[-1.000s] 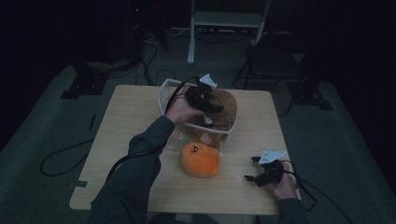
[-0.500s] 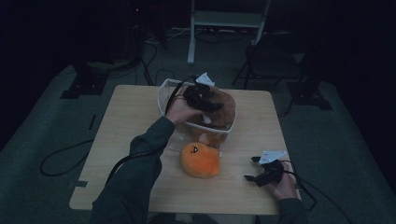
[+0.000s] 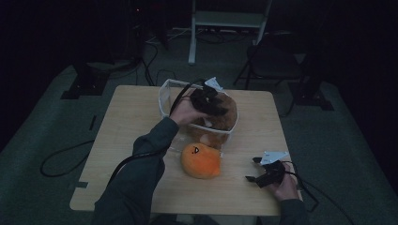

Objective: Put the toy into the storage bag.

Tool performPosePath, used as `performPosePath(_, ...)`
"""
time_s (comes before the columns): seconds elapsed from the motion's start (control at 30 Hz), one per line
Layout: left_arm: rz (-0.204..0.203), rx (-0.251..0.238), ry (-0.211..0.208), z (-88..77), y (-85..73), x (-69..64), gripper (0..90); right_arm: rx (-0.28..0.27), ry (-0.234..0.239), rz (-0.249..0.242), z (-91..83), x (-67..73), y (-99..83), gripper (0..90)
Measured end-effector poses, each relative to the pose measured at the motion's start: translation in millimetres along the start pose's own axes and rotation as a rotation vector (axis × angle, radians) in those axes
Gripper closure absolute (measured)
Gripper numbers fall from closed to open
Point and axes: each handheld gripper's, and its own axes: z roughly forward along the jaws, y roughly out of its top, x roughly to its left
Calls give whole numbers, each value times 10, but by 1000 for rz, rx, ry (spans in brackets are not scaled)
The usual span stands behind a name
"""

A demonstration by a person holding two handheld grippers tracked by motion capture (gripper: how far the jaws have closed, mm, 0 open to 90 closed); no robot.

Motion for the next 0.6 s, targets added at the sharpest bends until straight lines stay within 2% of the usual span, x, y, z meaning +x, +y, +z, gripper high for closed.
performPosePath(0.1,15,-11,17,-25,9,-21,533,0,1,0,0,1,0,114)
performPosePath(0.17,10,-29,18,-36,11,-28,522,0,1,0,-1,1,0,114)
performPosePath(0.2,8,-59,19,-71,14,-35,507,0,0,0,-1,1,0,114)
performPosePath(0.43,5,-143,6,-236,-3,-107,452,0,0,1,-1,1,0,114)
performPosePath(0.6,22,-170,8,-366,-21,-193,441,1,0,2,-2,3,0,114)
